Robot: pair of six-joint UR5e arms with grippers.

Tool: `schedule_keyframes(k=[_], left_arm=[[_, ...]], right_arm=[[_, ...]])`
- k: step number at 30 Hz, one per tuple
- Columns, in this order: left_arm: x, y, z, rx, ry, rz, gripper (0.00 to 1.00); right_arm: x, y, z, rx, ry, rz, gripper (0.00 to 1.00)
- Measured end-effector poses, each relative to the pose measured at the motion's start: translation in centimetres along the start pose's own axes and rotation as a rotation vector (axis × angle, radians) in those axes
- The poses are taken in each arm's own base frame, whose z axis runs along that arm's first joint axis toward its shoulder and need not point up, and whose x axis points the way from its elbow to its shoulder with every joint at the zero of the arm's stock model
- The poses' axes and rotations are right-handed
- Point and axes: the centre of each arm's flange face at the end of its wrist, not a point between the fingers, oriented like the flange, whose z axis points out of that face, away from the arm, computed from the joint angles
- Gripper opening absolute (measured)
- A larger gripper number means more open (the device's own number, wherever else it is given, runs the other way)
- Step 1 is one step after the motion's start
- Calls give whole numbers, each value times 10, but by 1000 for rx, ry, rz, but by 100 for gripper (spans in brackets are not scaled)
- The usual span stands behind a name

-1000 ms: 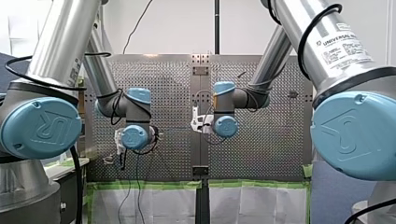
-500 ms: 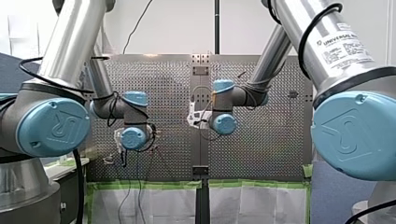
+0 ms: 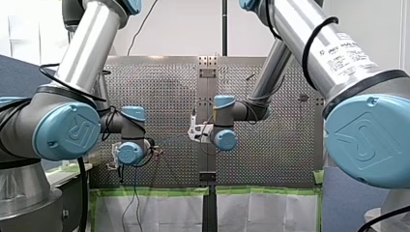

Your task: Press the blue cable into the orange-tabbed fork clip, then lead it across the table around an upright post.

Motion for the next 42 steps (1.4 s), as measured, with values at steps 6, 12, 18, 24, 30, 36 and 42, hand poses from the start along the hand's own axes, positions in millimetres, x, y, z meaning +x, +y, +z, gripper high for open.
schedule_keyframes(k=[6,12,18,24,30,36,42], left_arm=[[11,14,16,0,-10,-18,0],[20,30,28,-27,-23,-22,0],[29,45,41,-53,-34,-29,0],[45,69,47,-103,-3,-33,0],[59,80,51,-119,23,-41,0],[70,82,57,-109,40,-42,0],[72,79,67,-85,44,-45,0]], right_arm=[[-16,-8,12,11,8,2,0],[-35,-18,20,25,-3,2,0],[-52,-30,27,40,-22,2,0],[-83,-34,27,42,-54,6,0],[-120,-30,17,36,-105,3,0],[-149,-22,15,22,-138,9,0],[-177,-14,16,6,-191,-2,0]])
